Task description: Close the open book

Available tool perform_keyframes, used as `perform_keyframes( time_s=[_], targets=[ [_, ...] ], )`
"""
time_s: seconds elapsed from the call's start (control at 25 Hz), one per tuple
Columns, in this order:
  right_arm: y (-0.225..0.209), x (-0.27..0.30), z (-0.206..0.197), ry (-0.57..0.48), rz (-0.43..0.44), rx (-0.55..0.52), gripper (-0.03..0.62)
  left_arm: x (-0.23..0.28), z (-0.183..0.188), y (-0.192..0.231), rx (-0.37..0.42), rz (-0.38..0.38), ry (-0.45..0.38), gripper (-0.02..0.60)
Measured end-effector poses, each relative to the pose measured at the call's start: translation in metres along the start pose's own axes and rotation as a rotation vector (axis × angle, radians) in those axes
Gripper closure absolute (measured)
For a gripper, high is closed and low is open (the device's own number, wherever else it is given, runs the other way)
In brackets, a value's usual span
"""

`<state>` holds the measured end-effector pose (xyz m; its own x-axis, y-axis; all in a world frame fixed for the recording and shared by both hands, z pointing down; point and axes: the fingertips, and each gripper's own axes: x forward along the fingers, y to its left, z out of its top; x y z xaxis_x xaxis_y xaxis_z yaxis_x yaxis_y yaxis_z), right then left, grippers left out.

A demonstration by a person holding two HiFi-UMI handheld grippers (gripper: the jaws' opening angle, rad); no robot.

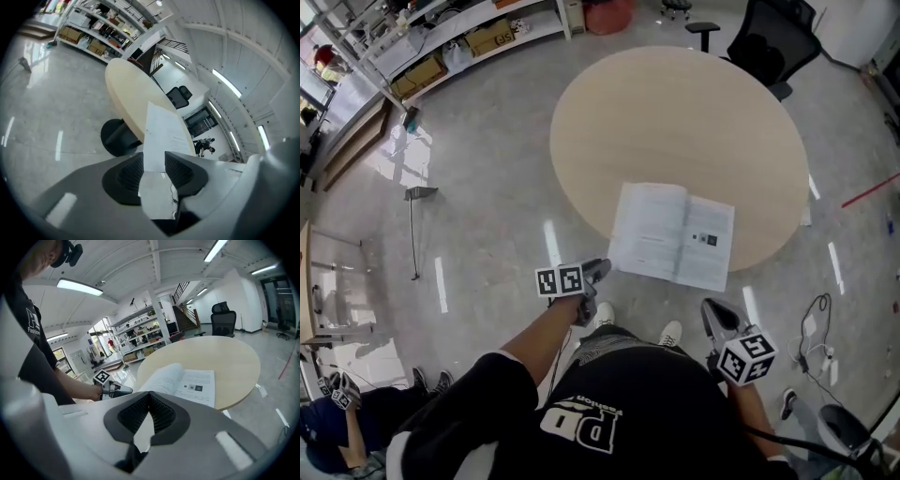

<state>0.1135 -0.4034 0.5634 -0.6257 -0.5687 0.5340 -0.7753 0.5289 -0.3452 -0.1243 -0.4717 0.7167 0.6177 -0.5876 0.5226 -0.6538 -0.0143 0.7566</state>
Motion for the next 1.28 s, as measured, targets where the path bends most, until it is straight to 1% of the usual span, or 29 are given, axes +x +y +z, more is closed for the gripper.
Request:
perform_keyframes(
  time_s=[0.08, 0.16, 0.24, 0.36, 0.4, 0.48, 0.56, 0.72, 0.84, 1.0, 1.12, 1.28],
  targets=[
    [0.002, -0.001, -0.001, 0.0, -0.023, 0.012, 0.586, 0.005, -0.006, 0.014, -0.089, -0.017, 0.014, 0.416],
    [0.005, -0.004, -0.003, -0.001, -0.041, 0.019, 0.586, 0.009, -0.011, 0.024, -0.174, -0.046, 0.015, 0.413],
    [0.006, -0.007, -0.005, -0.001, -0.057, 0.018, 0.586, 0.013, -0.015, 0.027, -0.236, -0.081, 0.01, 0.413],
    [0.005, -0.014, -0.007, -0.003, -0.081, 0.021, 0.586, 0.017, -0.02, 0.027, -0.291, -0.124, 0.004, 0.414],
    [0.005, -0.016, -0.009, -0.005, -0.086, 0.023, 0.586, 0.017, -0.021, 0.026, -0.302, -0.138, 0.001, 0.426],
    [0.003, -0.02, -0.011, -0.008, -0.096, 0.026, 0.586, 0.017, -0.021, 0.022, -0.309, -0.16, -0.011, 0.477],
    [0.001, -0.022, -0.012, -0.01, -0.103, 0.029, 0.586, 0.017, -0.019, 0.019, -0.303, -0.173, -0.023, 0.534],
    [0.003, -0.023, -0.01, -0.018, -0.104, 0.025, 0.586, 0.009, -0.01, 0.014, -0.297, -0.209, -0.061, 0.552],
    [0.003, -0.022, -0.009, -0.023, -0.099, 0.02, 0.586, -0.003, 0.0, 0.0, -0.255, -0.252, -0.099, 0.569],
    [-0.002, -0.022, -0.006, -0.034, -0.09, 0.021, 0.586, -0.017, 0.011, -0.032, -0.159, -0.297, -0.131, 0.571],
    [-0.002, -0.021, -0.003, -0.044, -0.079, 0.017, 0.586, -0.028, 0.017, -0.061, -0.097, -0.347, -0.146, 0.571],
    [-0.007, -0.022, 0.004, -0.055, -0.06, 0.009, 0.586, -0.031, 0.018, -0.105, 0.025, -0.389, -0.153, 0.571]
  ],
)
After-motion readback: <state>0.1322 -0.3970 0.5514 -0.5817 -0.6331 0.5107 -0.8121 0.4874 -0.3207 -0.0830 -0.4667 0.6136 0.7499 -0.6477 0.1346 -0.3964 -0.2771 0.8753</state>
